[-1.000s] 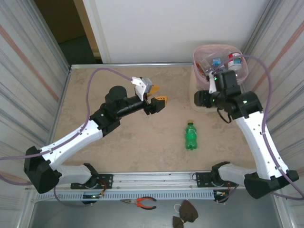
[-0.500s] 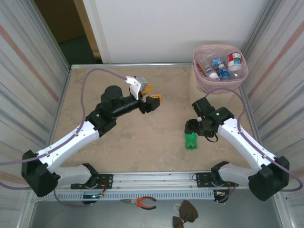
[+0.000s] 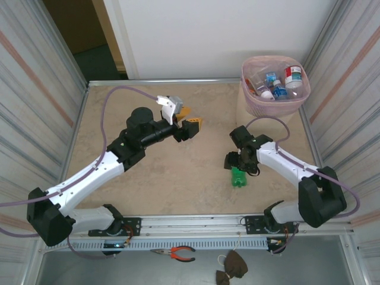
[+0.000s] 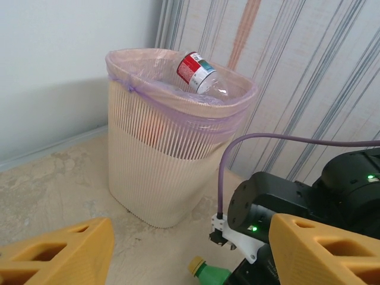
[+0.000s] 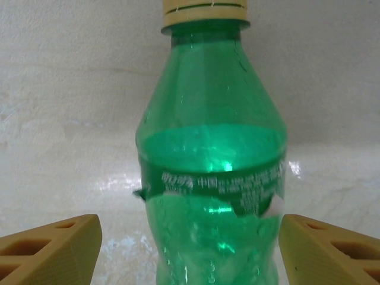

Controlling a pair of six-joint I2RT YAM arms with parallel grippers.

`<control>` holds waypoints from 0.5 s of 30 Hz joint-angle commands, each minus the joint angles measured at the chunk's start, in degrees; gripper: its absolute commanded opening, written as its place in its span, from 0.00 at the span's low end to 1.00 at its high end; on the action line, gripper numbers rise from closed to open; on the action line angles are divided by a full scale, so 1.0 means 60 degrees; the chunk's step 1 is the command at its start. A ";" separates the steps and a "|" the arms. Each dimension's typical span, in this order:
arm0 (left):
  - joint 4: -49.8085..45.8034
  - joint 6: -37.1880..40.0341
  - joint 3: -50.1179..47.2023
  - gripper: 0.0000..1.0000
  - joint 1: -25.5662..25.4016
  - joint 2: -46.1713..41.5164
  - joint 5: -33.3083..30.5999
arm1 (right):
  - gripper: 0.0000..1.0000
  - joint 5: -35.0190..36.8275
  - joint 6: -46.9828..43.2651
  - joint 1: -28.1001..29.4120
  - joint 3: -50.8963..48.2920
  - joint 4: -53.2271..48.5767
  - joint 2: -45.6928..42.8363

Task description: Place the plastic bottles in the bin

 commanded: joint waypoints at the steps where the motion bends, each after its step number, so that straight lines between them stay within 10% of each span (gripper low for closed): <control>1: 0.0054 -0.0162 -0.0110 0.70 0.0089 -0.0292 -0.0216 | 0.75 0.0381 0.0037 -0.0169 -0.0220 0.0499 0.0356; 15: 0.0076 -0.0320 -0.0110 0.70 0.0126 -0.0235 -0.0282 | 0.65 0.0492 -0.0409 -0.0676 -0.0452 0.0818 0.0530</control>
